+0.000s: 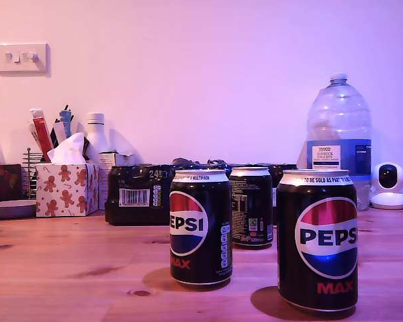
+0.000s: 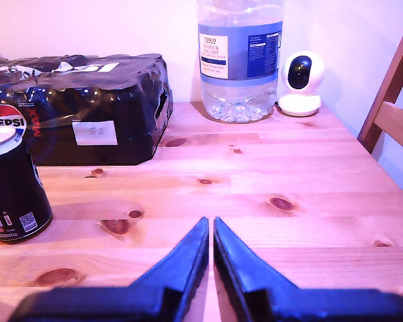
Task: Stack up the Pepsi cans on top of each other
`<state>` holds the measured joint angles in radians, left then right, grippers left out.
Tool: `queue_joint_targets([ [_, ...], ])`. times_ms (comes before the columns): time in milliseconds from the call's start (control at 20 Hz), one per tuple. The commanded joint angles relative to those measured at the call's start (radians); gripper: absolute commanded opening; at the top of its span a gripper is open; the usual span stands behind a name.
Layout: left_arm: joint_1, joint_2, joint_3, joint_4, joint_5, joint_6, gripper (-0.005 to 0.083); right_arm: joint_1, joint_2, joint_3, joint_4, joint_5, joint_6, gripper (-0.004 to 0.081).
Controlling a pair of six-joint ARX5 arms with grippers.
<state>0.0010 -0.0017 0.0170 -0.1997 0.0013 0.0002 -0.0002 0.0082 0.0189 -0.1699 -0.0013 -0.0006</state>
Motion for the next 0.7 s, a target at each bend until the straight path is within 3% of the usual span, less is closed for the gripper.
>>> queue_joint_targets([
  [0,0.003,-0.005,-0.019,-0.014,0.006,0.000,-0.0011,-0.006,-0.006,-0.011,-0.014,-0.003,0.000,-0.0012],
  [500,0.003,-0.005,-0.019,-0.013,0.007,0.000,-0.0011,-0.006,-0.006,-0.011,-0.014,-0.003,0.000,-0.0012],
  [650,0.002,-0.005,-0.019,0.000,0.058,-0.004,-0.0011,-0.006,-0.006,-0.011,0.010,-0.029,0.022,-0.0012],
])
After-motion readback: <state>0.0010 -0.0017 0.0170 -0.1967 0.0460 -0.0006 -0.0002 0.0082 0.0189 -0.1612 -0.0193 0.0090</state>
